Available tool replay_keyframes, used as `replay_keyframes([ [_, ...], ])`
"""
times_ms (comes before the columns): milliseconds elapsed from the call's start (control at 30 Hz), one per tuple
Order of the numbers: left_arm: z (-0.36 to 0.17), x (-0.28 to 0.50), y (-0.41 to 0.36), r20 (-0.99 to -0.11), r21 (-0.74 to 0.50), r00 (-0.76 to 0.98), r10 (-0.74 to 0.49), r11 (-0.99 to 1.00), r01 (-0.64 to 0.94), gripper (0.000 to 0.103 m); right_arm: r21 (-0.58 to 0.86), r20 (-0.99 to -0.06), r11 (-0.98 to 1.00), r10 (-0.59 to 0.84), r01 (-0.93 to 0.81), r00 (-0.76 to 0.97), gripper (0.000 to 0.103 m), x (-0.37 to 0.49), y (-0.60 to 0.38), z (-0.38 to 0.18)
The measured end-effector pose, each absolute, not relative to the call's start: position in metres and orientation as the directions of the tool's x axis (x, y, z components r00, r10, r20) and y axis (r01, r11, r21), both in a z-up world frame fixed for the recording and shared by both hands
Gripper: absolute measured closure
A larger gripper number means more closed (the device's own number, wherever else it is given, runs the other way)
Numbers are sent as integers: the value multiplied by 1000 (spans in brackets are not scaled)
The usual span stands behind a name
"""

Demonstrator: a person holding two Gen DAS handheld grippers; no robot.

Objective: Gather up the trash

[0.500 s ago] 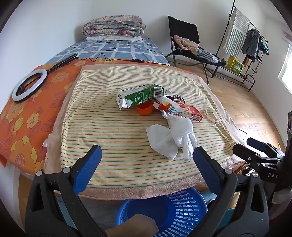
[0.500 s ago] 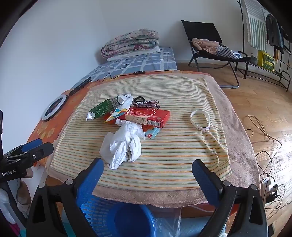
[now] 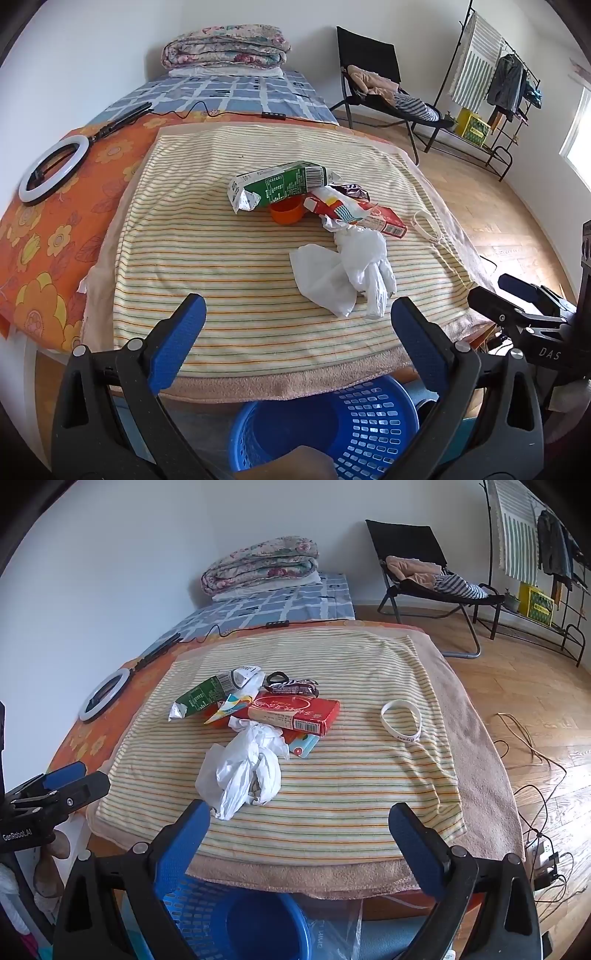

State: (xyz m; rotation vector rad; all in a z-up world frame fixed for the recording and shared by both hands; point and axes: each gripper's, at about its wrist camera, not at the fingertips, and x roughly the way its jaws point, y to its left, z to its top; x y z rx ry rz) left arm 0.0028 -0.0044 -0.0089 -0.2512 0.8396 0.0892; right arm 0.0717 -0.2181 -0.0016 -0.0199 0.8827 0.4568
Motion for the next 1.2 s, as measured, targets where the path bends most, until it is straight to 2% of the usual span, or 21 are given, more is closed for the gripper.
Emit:
replay_keyframes([
  [1200,-10,4,-1,-742,-211,669,-42,962,-174,1,142,-779,926,323,-350,537,6,82,-225,-9],
])
